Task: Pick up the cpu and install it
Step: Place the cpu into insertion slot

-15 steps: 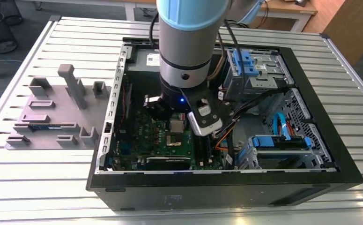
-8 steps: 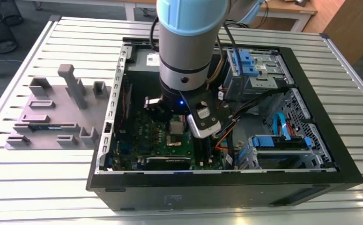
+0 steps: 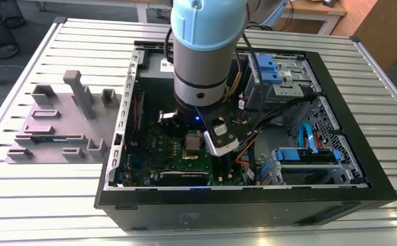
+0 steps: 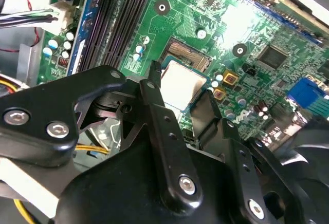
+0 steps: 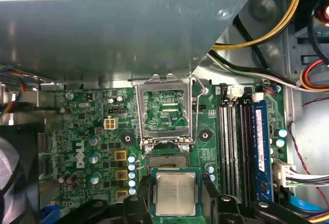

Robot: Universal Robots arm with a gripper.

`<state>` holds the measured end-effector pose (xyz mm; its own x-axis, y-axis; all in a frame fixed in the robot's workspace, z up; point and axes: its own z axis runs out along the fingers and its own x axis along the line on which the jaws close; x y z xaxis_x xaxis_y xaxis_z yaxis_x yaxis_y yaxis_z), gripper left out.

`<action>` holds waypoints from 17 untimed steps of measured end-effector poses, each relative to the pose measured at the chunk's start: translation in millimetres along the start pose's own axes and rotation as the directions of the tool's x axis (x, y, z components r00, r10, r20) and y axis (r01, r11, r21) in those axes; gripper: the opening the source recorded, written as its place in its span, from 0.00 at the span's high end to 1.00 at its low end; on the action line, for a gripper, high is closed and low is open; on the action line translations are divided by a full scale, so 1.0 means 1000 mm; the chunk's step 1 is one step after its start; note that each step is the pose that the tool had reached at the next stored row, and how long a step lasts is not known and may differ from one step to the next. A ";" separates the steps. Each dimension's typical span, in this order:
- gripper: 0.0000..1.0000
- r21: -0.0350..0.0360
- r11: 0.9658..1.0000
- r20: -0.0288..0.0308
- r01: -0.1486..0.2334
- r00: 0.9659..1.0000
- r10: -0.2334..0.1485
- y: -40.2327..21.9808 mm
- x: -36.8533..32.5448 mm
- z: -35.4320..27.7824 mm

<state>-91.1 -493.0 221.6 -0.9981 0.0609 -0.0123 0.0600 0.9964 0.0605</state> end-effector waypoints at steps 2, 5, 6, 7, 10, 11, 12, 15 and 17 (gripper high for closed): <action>0.53 0.000 1.000 0.000 -0.002 1.000 0.002 -0.0003 -0.0001 0.0030; 0.53 0.000 1.000 0.000 -0.004 1.000 0.004 -0.0007 0.0000 0.0074; 0.53 0.000 1.000 0.000 -0.005 1.000 0.005 -0.0008 0.0001 0.0088; 0.53 0.000 1.000 0.000 -0.005 1.000 0.005 -0.0009 0.0003 0.0100; 0.53 0.000 1.000 0.000 -0.005 1.000 0.005 -0.0012 0.0010 0.0133; 0.53 0.000 1.000 0.000 -0.005 1.000 0.005 -0.0013 0.0013 0.0145; 0.53 0.000 1.000 0.000 -0.005 1.000 0.005 -0.0015 0.0014 0.0158; 0.53 0.000 1.000 0.000 -0.005 1.000 0.005 -0.0020 0.0018 0.0196; 0.53 0.000 1.000 0.000 -0.005 1.000 0.005 -0.0024 0.0022 0.0216</action>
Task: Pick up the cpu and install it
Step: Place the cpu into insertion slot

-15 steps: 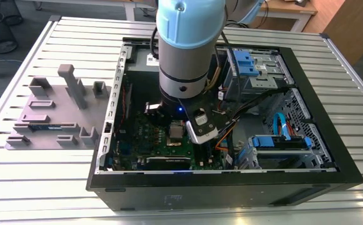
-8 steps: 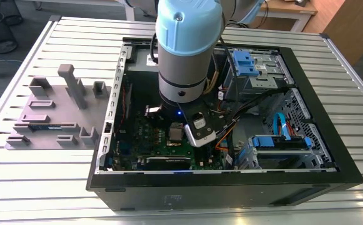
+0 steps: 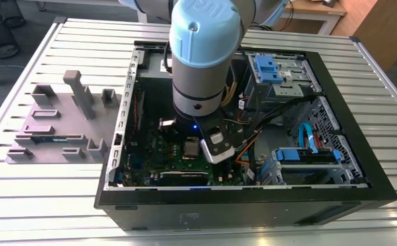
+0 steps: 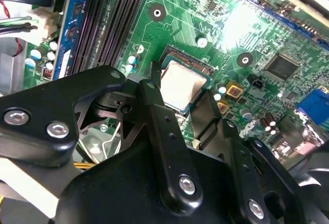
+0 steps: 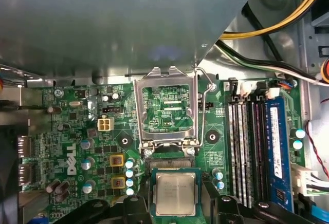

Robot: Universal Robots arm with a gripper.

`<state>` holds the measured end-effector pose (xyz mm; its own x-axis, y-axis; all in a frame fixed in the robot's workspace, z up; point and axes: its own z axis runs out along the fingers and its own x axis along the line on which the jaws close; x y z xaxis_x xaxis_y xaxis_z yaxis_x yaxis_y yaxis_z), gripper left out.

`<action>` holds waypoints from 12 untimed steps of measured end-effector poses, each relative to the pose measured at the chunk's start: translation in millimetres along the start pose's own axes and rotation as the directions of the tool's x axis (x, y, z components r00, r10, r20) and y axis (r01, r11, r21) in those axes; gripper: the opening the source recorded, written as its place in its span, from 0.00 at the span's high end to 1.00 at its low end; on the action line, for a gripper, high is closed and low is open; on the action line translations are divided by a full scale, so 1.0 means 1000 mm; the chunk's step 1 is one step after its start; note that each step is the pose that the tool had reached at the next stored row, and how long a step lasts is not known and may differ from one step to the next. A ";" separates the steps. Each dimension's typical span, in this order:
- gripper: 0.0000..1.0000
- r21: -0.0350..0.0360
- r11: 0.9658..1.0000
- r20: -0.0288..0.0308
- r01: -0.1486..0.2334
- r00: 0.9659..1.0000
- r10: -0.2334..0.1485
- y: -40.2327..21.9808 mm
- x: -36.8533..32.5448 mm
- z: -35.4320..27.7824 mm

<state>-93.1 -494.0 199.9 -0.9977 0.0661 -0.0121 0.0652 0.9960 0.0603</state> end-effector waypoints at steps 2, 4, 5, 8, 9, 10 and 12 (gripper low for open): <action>0.53 0.000 1.000 0.000 0.005 1.000 -0.005 -0.0007 0.0001 0.0019; 0.53 0.000 1.000 -0.001 0.020 1.000 -0.020 -0.0011 0.0001 0.0035; 0.53 0.000 1.000 -0.002 0.030 1.000 -0.030 -0.0013 0.0001 0.0040; 0.53 -0.001 0.999 -0.003 0.051 0.999 -0.051 -0.0014 0.0002 0.0045; 0.53 -0.001 0.999 -0.003 0.052 0.999 -0.052 -0.0014 0.0002 0.0045; 0.53 -0.001 0.999 -0.003 0.052 0.999 -0.052 -0.0014 0.0002 0.0045; 0.53 -0.001 0.999 -0.003 0.052 0.999 -0.052 -0.0014 0.0002 0.0046</action>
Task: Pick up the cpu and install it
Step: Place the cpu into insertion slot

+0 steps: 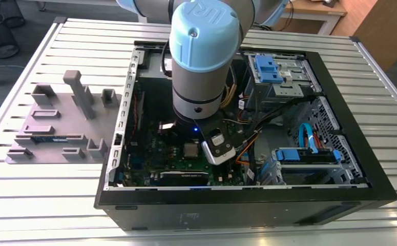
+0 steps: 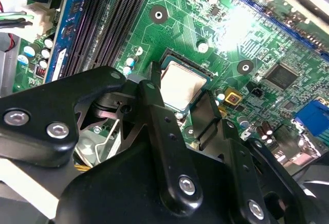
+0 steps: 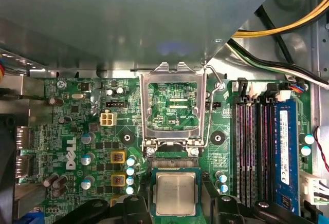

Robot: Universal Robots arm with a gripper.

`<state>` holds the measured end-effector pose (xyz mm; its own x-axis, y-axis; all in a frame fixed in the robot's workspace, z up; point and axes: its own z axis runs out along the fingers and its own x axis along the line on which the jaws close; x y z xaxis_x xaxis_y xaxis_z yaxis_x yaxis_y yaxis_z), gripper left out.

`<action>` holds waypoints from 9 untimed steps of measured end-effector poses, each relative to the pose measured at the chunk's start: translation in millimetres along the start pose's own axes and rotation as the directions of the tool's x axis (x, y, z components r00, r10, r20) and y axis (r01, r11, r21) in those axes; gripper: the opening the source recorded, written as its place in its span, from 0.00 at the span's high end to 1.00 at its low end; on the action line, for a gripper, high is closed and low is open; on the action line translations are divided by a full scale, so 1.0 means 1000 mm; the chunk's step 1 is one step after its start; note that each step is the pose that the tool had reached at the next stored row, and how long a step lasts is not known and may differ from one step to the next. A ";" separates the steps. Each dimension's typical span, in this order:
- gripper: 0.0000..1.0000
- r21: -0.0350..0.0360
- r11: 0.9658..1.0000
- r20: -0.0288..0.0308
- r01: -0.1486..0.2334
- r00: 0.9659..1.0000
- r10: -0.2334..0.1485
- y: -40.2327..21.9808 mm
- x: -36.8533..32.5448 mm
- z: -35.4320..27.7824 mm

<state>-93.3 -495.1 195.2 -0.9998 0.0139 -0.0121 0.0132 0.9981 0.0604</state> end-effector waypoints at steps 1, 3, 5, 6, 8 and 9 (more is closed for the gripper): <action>0.53 0.000 1.000 0.000 0.000 1.000 0.000 0.0000 0.0000 0.0002; 0.53 -0.001 1.000 0.000 0.001 1.000 -0.001 0.0000 0.0000 0.0011; 0.53 -0.002 1.000 0.000 0.006 1.000 -0.006 -0.0001 0.0000 0.0014; 0.53 -0.002 1.000 0.000 0.008 1.000 -0.008 -0.0001 0.0000 0.0014; 0.53 -0.002 1.000 -0.001 0.008 1.000 -0.008 -0.0001 0.0000 0.0015; 0.53 -0.003 1.000 -0.001 0.008 1.000 -0.008 -0.0001 0.0000 0.0014</action>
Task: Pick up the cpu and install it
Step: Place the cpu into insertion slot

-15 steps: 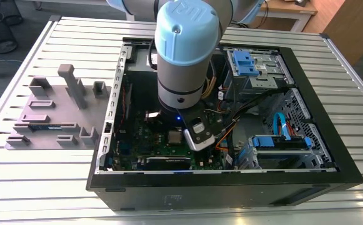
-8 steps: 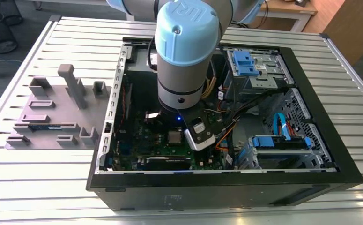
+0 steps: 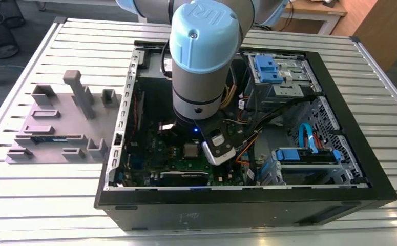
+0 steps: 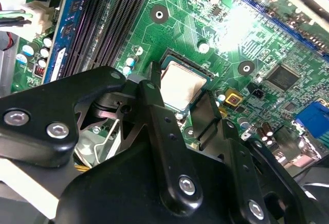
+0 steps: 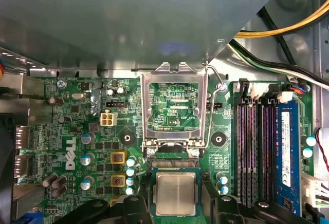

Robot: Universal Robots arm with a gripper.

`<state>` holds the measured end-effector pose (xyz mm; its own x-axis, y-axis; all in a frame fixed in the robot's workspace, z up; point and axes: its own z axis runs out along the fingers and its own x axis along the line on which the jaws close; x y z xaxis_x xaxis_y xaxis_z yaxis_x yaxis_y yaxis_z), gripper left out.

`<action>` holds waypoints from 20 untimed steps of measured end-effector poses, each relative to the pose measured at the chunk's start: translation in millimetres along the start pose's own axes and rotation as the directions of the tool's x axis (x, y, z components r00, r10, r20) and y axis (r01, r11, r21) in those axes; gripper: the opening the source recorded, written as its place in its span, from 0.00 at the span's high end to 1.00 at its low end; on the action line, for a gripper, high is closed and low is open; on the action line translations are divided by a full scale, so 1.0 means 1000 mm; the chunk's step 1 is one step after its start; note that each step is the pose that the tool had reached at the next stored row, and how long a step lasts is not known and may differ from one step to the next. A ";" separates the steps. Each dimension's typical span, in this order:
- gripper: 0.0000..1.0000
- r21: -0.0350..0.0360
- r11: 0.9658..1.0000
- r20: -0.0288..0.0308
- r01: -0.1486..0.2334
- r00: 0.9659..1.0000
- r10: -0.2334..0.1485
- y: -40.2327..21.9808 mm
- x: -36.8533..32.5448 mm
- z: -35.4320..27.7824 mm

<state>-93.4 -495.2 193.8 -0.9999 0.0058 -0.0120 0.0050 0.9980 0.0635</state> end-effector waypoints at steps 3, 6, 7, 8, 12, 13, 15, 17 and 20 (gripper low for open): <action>0.53 -0.015 1.000 0.000 0.000 1.000 0.000 -0.0002 0.0000 0.0001; 0.53 -0.015 1.000 0.000 0.000 1.000 0.000 -0.0003 0.0000 0.0003; 0.53 -0.015 1.000 0.000 0.003 1.000 -0.003 -0.0003 0.0000 0.0006; 0.53 -0.015 1.000 0.000 0.006 1.000 -0.006 -0.0003 0.0000 0.0010; 0.53 -0.015 1.000 -0.001 0.009 1.000 -0.009 -0.0005 0.0011 0.0030; 0.53 -0.015 1.000 -0.001 0.009 1.000 -0.009 -0.0005 0.0013 0.0032; 0.53 -0.014 1.000 -0.001 0.009 1.000 -0.009 -0.0006 0.0014 0.0033; 0.53 -0.014 1.000 0.000 0.009 1.000 -0.009 -0.0009 0.0015 0.0035; 0.53 -0.014 1.000 0.000 0.009 1.000 -0.009 -0.0015 0.0014 0.0039</action>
<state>-94.7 -496.4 189.7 -0.9999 -0.0029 -0.0121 -0.0038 0.9970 0.0775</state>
